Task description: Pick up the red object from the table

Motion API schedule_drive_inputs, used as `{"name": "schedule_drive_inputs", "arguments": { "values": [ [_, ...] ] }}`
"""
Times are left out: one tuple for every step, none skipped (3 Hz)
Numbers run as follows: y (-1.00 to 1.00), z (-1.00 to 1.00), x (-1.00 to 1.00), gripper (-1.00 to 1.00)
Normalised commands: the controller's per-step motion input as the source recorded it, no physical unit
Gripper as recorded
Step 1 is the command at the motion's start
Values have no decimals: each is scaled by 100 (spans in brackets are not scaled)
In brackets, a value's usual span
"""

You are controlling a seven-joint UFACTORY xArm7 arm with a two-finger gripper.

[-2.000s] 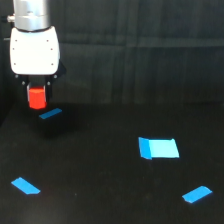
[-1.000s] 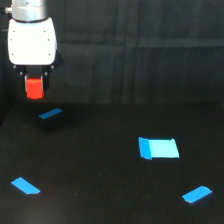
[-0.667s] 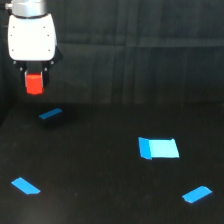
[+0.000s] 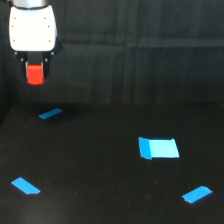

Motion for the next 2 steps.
{"name": "schedule_drive_inputs", "arguments": {
  "values": [
    [43, 35, 8, -100],
    [35, 34, 3, -87]
  ]
}}
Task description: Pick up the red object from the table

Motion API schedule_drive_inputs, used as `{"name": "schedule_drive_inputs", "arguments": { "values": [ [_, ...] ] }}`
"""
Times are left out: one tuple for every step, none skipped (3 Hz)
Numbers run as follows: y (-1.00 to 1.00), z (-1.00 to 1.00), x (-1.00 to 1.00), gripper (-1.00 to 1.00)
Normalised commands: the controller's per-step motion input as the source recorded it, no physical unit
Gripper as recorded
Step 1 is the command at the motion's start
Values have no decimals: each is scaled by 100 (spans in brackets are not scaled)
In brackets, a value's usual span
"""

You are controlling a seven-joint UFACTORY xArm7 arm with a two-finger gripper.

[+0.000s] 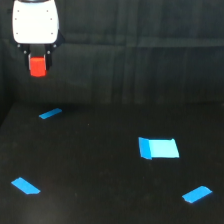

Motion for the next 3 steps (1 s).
{"name": "schedule_drive_inputs", "arguments": {
  "values": [
    [42, 22, -1, -82],
    [34, 10, -3, -70],
    [44, 6, -7, -52]
  ]
}}
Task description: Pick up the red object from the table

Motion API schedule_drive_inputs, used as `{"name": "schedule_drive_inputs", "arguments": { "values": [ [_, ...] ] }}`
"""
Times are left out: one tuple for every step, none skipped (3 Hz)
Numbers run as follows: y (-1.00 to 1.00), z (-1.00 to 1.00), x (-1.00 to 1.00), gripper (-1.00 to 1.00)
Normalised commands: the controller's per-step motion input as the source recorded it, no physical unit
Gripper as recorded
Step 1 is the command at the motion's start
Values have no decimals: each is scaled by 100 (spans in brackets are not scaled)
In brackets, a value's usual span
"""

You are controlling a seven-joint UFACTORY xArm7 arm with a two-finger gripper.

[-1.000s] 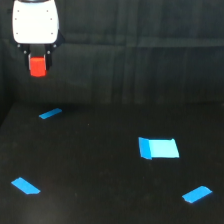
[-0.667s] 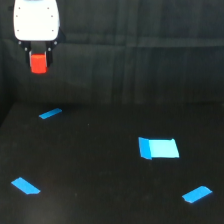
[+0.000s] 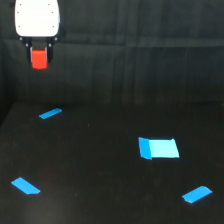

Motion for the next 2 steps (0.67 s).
{"name": "schedule_drive_inputs", "arguments": {
  "values": [
    [42, 11, 2, -57],
    [34, -2, 2, -11]
  ]
}}
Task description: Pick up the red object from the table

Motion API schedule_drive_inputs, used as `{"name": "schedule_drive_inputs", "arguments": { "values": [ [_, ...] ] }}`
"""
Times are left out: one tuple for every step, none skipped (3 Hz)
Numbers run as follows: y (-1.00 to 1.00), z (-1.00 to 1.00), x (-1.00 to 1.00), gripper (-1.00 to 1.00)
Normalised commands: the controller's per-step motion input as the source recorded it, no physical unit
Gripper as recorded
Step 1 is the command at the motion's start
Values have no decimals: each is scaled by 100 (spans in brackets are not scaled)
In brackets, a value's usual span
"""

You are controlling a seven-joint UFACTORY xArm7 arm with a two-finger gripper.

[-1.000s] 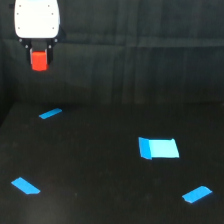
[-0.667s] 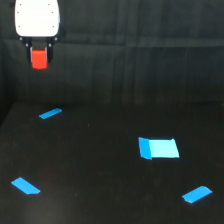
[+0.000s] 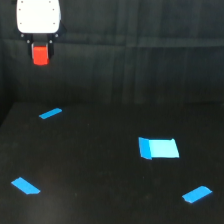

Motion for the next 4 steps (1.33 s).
{"name": "schedule_drive_inputs", "arguments": {
  "values": [
    [6, -41, 17, 74],
    [1, -35, 23, 81],
    [-32, -31, 4, 84],
    [-19, -20, 11, 66]
  ]
}}
